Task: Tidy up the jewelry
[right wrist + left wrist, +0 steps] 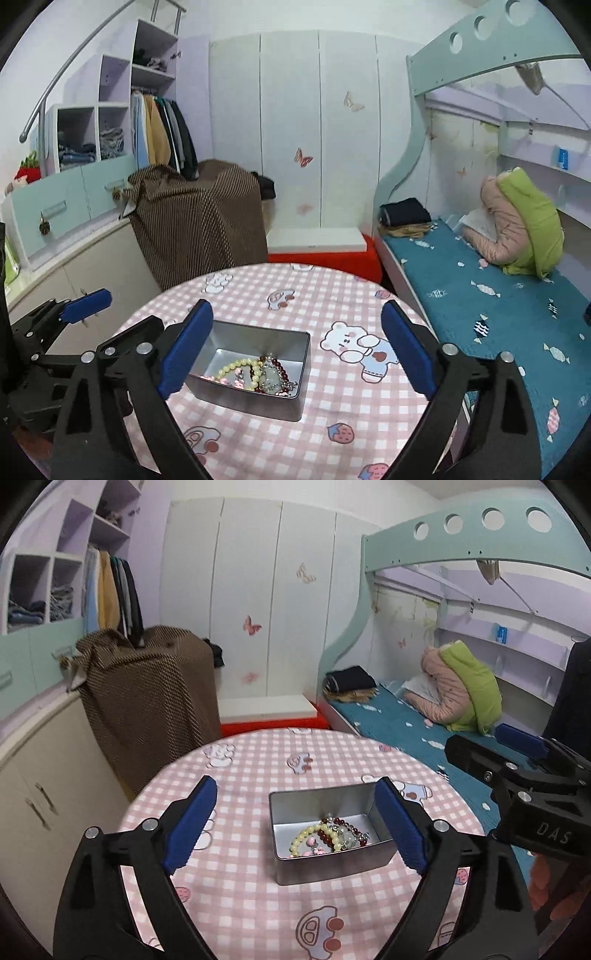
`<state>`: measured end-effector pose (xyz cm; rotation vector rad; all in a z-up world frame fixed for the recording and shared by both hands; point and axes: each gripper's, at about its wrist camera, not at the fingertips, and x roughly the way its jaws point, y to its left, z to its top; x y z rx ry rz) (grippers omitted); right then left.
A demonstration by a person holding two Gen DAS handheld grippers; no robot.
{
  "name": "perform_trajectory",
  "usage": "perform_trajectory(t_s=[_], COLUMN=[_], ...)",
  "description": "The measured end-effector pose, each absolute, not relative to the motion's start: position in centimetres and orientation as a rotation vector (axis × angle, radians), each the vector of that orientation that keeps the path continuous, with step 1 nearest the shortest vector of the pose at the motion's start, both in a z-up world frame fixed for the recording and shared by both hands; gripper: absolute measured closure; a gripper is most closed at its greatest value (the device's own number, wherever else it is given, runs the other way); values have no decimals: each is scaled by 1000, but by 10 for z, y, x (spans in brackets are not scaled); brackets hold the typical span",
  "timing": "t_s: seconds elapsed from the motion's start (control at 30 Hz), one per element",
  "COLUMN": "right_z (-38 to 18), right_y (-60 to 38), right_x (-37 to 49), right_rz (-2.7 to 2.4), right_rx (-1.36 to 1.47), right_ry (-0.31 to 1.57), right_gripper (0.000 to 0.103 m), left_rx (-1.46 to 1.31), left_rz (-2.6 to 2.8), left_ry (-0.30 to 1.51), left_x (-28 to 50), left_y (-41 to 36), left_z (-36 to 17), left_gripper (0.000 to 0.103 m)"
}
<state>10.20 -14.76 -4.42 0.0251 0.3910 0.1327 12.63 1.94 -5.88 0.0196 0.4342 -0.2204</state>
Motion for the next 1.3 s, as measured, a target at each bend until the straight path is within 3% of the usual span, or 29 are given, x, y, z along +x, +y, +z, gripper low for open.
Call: perform_trajectory(t_s=[0.57, 1.3], right_z=[-17, -15], right_y=[-158, -161], right_x=[47, 32], right_rz=[19, 23], right_rx=[-4, 2], right_ry=[225, 211], right_gripper=[7, 7], left_rx=[17, 27], left_rz=[-127, -125], left_ry=[306, 282], left_x=[67, 49], left_y=[17, 13], left_z=[-14, -5], left_gripper=[12, 12])
